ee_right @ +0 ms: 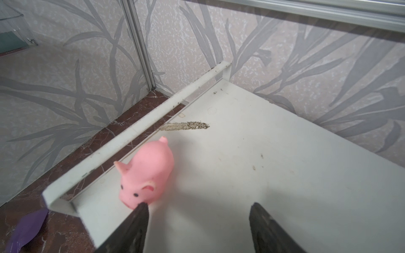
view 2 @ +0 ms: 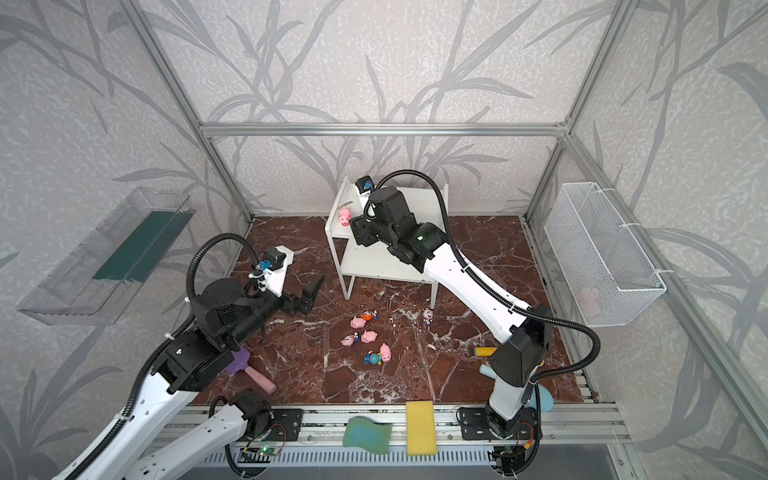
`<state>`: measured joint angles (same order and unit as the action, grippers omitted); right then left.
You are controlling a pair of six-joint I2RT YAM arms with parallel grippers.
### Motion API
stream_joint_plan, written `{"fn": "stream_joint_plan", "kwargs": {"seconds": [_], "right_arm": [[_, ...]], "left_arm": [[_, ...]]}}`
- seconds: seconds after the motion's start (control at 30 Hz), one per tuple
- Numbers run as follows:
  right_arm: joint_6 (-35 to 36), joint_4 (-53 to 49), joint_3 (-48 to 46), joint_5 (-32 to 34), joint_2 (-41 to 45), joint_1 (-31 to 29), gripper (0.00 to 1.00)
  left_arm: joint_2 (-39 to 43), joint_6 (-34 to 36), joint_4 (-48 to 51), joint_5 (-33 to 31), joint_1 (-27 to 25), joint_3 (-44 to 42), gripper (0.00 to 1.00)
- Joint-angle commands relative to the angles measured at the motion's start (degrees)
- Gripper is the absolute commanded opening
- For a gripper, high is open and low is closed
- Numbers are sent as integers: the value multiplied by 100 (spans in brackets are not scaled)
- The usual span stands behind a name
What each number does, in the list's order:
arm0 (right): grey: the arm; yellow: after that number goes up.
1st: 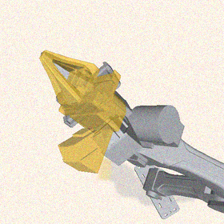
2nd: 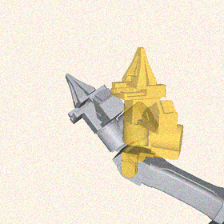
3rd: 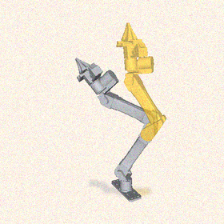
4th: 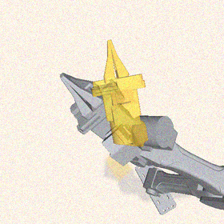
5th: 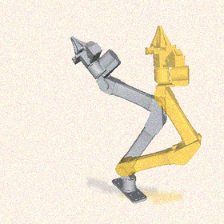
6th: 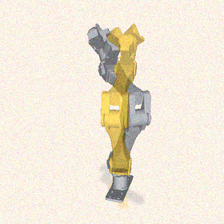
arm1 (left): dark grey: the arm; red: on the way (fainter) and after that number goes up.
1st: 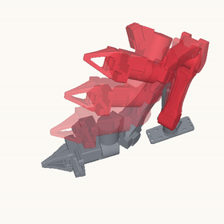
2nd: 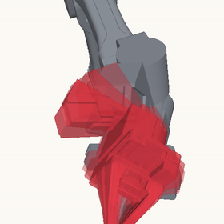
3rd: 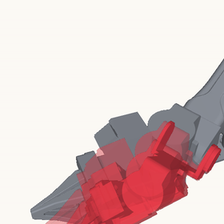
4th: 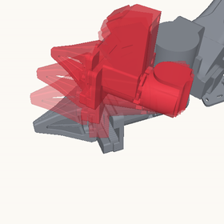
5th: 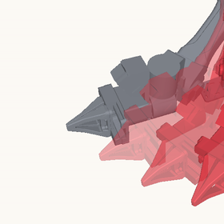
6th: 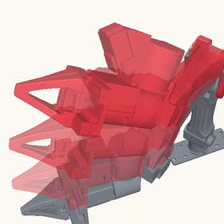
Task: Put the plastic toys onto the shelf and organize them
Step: 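Open the right gripper to release the pig on the top tier, then move the right gripper back down to the remaining pig toys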
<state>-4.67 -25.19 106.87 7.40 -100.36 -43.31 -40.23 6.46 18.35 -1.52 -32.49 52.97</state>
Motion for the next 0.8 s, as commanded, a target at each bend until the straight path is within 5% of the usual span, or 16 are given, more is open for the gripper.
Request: {"fn": "stream_joint_plan", "kwargs": {"seconds": [0.0, 0.33, 0.53, 0.77], "right_arm": [[38, -44, 94, 22, 43, -37, 73], [373, 99, -1205, 391, 1416, -400, 73], [708, 278, -2644, 626, 2493, -1342, 72], [-16, 592, -4437, 1176, 3243, -2539, 67]], "left_arm": [[60, 5, -121, 81, 45, -69, 99], [-20, -48, -147, 160, 94, -83, 99], [-25, -57, -100, 156, 86, -114, 99], [22, -227, 325, 161, 72, -158, 99]]}}
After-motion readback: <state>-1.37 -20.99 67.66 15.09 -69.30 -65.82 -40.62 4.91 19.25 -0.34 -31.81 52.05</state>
